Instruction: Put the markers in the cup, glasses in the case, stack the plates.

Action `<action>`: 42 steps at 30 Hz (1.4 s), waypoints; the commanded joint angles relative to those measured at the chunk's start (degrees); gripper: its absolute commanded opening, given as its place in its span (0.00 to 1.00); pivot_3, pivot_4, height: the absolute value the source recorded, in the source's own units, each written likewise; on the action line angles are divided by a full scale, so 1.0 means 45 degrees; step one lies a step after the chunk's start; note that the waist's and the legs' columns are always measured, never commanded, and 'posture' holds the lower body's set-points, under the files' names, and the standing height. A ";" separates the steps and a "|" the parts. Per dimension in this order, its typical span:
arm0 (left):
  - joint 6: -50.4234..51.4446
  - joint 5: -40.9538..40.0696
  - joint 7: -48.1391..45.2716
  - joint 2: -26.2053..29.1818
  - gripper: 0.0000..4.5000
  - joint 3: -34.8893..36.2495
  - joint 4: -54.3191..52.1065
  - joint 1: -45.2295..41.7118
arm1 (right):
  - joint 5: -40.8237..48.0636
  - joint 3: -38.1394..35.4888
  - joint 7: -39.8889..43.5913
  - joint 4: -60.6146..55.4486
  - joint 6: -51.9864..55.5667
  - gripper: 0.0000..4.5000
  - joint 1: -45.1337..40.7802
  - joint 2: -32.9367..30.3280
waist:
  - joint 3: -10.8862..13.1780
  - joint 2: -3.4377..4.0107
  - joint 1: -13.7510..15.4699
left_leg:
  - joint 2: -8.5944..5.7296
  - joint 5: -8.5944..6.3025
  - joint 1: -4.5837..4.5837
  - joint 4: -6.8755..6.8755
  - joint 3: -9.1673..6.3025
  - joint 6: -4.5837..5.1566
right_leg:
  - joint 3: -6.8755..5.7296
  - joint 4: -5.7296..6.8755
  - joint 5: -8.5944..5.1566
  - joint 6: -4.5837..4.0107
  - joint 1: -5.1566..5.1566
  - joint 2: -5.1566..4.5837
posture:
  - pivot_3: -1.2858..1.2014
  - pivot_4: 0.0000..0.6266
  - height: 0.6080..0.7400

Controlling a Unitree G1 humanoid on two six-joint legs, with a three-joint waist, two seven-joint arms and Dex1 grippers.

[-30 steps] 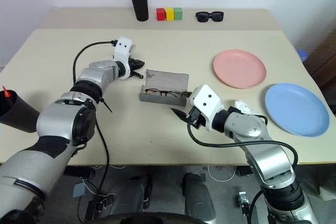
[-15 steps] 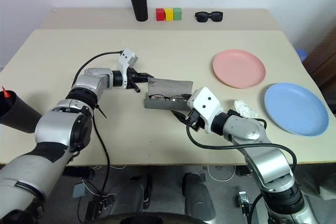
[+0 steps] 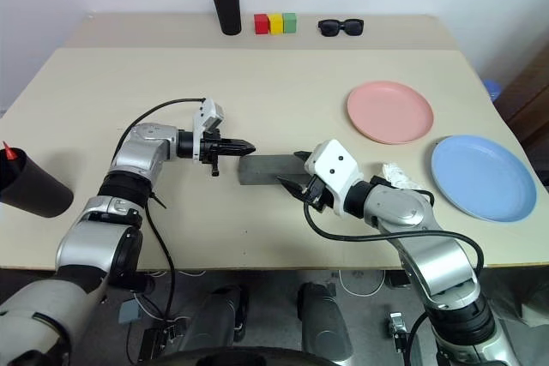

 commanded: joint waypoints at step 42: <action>0.3641 -0.4601 0.4980 -0.0546 0.00 -0.1173 -1.1771 0.5703 | -0.4991 -0.4702 0.0507 0.4083 -0.3289 0.00 0.0698 -0.4251 | -0.0006 0.0055 0.0299 | 0.0004 0.0000 0.0028 -0.0008 0.0001 0.0000 | 0.0001 -0.0046 0.0001 -0.0011 0.0054 0.0000 | 0.52 0.24 1.00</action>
